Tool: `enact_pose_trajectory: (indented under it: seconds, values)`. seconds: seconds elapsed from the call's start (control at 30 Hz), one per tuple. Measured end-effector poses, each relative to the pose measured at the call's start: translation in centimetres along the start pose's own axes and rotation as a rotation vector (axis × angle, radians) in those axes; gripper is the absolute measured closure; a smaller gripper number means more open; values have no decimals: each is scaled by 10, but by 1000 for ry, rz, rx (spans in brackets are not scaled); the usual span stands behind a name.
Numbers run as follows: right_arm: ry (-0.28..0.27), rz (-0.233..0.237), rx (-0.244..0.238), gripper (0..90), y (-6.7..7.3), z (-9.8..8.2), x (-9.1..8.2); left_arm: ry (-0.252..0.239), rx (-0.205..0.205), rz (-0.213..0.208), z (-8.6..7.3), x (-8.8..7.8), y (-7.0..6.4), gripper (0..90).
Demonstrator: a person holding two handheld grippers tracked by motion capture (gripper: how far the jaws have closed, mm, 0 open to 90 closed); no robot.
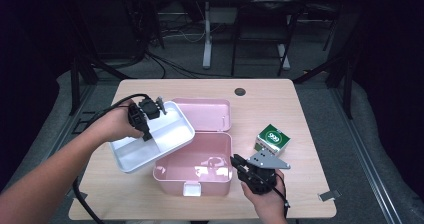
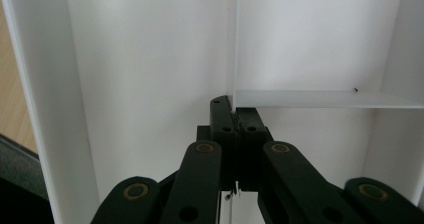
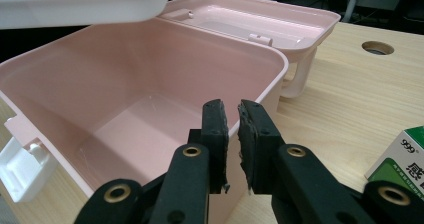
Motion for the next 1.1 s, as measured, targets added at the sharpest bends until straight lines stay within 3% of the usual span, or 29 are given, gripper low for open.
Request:
enact_pose_trajectory:
  seconds: [0.43, 0.67, 1.1]
  values:
    - [-1, -3, -4, 810, 0, 0, 0, 1, -135, -31, -40, 11, 33, 892]
    - [-2, -3, -5, 810, 1, 0, 0, 1, -166, -36, -53, 13, 41, 892]
    - [-11, -3, 1, 809, 0, 1, -2, 14, -220, -48, -61, 24, 54, 893]
Point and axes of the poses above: each handheld gripper's, and its own axes: x roughly forward along the jaws, z roughly out of its top, y roughly to its left, the point moved 2 cm from there along x, roughly forward along the jaws, and after that the axes turned 14 degrees about y, right-handed, at the moved point
